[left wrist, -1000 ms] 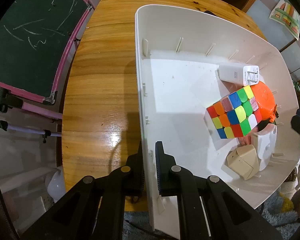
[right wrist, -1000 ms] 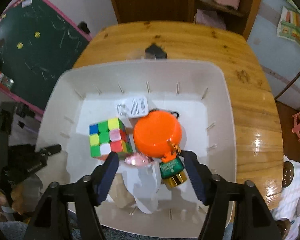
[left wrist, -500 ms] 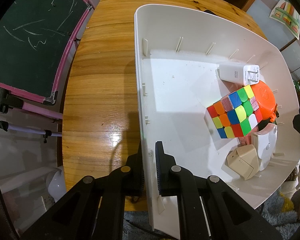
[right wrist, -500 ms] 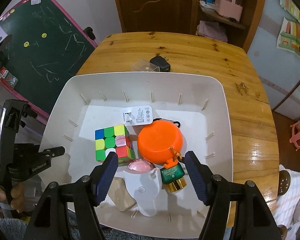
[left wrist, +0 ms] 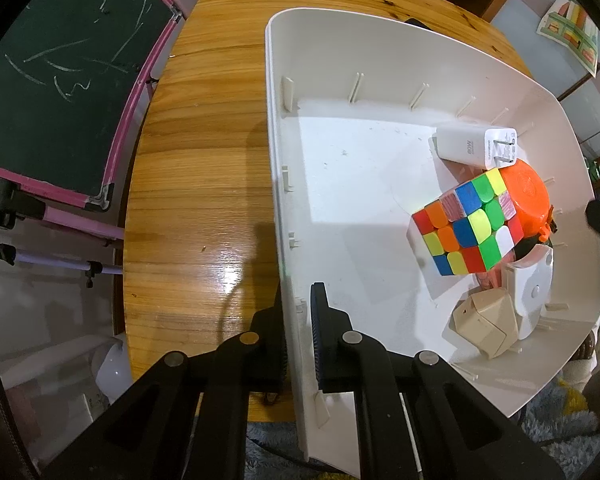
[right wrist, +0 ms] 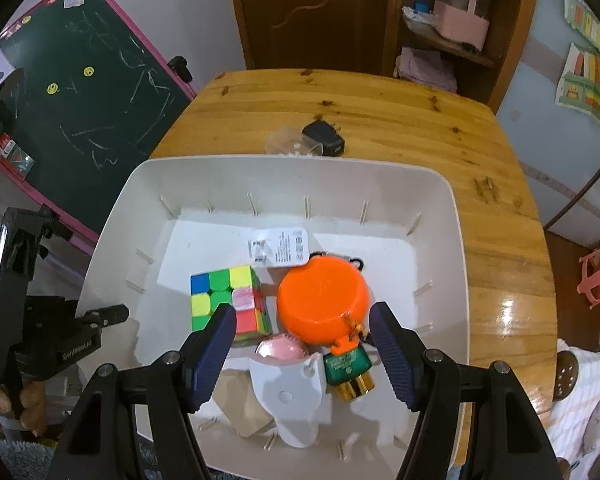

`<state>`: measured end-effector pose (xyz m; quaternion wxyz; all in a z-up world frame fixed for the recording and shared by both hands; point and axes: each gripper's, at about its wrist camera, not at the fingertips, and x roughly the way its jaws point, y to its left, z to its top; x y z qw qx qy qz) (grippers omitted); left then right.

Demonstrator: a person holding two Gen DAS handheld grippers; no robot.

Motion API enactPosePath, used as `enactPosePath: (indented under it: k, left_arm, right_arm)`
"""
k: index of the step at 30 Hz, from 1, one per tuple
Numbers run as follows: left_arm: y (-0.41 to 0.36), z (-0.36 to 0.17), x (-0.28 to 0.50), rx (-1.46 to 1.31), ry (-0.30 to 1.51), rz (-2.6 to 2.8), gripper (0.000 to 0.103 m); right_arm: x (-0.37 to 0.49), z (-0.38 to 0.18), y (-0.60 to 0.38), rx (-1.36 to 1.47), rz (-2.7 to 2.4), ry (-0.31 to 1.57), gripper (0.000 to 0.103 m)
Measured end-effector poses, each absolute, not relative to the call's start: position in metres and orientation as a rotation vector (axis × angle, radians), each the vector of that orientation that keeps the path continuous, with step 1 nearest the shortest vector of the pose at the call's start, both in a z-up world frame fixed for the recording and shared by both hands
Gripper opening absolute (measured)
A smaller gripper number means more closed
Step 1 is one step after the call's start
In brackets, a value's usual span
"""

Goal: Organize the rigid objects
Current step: 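Carry the white plastic piece into the tray beside the beige adapter and release, then move the right tool to the black plug adapter and grasp it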

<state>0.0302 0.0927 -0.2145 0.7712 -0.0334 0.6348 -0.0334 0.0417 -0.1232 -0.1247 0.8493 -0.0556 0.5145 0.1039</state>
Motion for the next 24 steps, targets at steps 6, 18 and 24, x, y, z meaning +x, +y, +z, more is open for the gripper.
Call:
enactPosePath:
  k: [6, 18, 24]
  left_arm:
    - [0.094, -0.214, 0.03, -0.081, 1.378, -0.075, 0.009]
    - [0.094, -0.213, 0.034, -0.084, 1.388, -0.091, 0.009]
    - [0.094, -0.213, 0.036, -0.089, 1.391, -0.095, 0.009]
  right_arm:
    - [0.059, -0.105, -0.125, -0.141, 0.198, 1.023, 0.07]
    - [0.137, -0.083, -0.132, -0.092, 0.2, 1.039, 0.07]
    - [0.197, -0.093, -0.137, 0.111, 0.197, 1.171, 0.07]
